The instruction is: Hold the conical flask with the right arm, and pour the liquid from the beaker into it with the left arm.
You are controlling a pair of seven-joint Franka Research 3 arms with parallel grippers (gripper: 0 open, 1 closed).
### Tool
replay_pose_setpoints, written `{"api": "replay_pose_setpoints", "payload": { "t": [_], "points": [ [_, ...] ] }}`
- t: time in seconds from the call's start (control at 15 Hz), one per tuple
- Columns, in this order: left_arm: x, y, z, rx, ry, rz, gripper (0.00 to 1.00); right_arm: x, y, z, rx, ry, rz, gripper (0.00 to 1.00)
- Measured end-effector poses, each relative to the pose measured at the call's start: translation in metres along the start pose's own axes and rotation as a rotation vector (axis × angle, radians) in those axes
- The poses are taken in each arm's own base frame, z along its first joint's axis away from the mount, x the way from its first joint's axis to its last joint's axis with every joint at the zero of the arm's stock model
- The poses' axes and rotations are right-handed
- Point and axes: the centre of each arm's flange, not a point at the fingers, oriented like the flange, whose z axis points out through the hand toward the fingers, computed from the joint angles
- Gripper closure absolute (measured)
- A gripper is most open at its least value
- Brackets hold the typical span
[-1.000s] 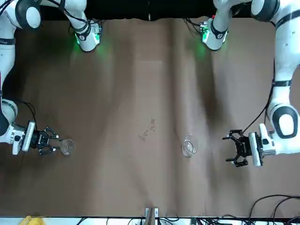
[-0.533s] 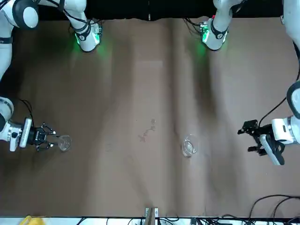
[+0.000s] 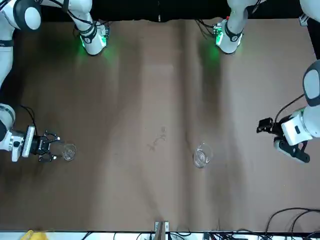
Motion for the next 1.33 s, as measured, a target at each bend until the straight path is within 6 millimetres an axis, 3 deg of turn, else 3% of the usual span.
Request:
{"api": "replay_pose_setpoints", "payload": {
  "t": [0.2, 0.47, 0.73, 0.87, 1.07, 1.33],
  "points": [
    [-0.010, 0.016, -0.014, 0.061, -0.051, -0.137, 0.00, 0.000, 0.000, -0.001, -0.001, 0.000, -0.001, 0.00],
    [-0.028, 0.029, -0.036, 0.082, -0.082, -0.281, 0.00, 0.005, 0.004, -0.007, -0.014, 0.000, 0.009, 0.00],
    [-0.046, 0.039, -0.072, 0.100, -0.052, -0.326, 0.00, 0.019, 0.005, -0.029, -0.007, 0.021, 0.073, 0.00],
    [-0.053, 0.043, -0.085, 0.107, -0.036, -0.350, 0.00, 0.038, 0.010, -0.046, 0.005, 0.030, 0.119, 0.00],
    [-0.052, 0.055, -0.086, 0.108, -0.032, -0.386, 0.00, 0.076, 0.016, -0.070, 0.014, -0.024, 0.204, 0.00],
    [-0.048, 0.068, -0.084, 0.108, -0.034, -0.387, 0.00, 0.153, 0.017, -0.086, 0.015, -0.180, 0.318, 0.00]
  ]
}}
